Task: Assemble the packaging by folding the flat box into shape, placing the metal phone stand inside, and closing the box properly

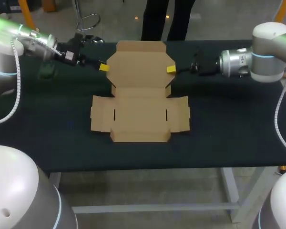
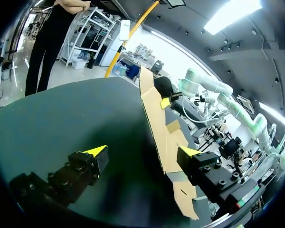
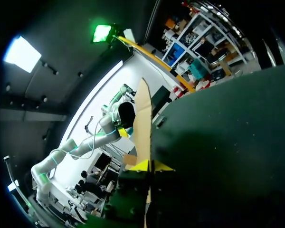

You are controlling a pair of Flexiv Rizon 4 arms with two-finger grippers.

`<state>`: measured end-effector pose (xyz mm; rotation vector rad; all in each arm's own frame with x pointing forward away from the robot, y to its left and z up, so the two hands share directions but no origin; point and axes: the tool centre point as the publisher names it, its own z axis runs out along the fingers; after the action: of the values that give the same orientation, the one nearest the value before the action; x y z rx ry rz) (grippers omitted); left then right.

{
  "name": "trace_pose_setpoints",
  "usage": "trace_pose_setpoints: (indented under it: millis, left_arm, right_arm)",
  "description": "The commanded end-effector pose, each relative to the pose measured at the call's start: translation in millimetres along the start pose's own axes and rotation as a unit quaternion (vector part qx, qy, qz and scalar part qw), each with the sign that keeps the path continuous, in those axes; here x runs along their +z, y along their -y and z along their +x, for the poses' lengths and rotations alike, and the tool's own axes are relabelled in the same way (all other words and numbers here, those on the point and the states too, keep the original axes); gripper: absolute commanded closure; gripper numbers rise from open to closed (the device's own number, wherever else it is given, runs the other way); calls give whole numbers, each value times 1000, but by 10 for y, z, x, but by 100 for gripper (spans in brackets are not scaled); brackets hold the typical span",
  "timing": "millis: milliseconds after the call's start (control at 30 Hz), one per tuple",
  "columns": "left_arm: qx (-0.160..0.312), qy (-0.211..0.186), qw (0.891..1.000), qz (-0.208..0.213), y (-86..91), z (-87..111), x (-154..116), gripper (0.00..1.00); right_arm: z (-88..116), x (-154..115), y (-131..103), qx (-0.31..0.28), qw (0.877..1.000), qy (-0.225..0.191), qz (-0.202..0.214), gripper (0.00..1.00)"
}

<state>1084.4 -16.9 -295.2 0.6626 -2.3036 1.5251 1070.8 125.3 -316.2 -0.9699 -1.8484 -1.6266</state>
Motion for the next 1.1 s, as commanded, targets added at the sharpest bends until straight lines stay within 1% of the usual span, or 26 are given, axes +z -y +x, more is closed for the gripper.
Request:
trace_pose_setpoints:
  millis: [33,167,200,233,267,300,333,400,567,633,867,1100]
  left_arm:
    - [11,-14,1000,11,13,-59,76,0]
    - [22,-18,999,22,56,-33,136,0]
    - [25,-20,999,26,64,-26,147,6]
    - [27,-25,999,32,71,-22,156,17]
    - [32,-29,998,39,77,-18,161,29]
    - [37,-33,998,44,82,-11,164,51]
    - [41,-39,997,49,90,0,172,60]
    - [46,-44,997,51,106,14,198,62]
    - [58,-58,995,53,148,35,271,61]
    - [62,-66,994,55,165,35,293,66]
    - [75,-80,992,61,241,54,380,74]
    - [81,-90,991,62,285,44,434,78]
  right_arm:
    - [-27,0,-46,-5,1000,-6,-1,100]
    - [-10,6,-105,-15,1000,-4,-6,100]
    - [-18,-24,-127,-16,1000,-4,-7,100]
    - [-22,-31,-140,-16,1000,-4,-7,100]
    - [-14,19,-151,-18,1000,-4,-7,100]
    - [-13,39,-161,-19,1000,-4,-8,100]
    - [-18,47,-179,-20,1000,-3,-8,100]
    - [-27,55,-201,-22,1000,-2,-9,100]
    - [-59,69,-259,-24,1000,-7,-15,100]
    - [-64,76,-274,-25,1000,-7,-16,100]
    - [-85,112,-317,-28,999,-15,-17,100]
    - [-85,126,-336,-33,999,-21,-17,100]
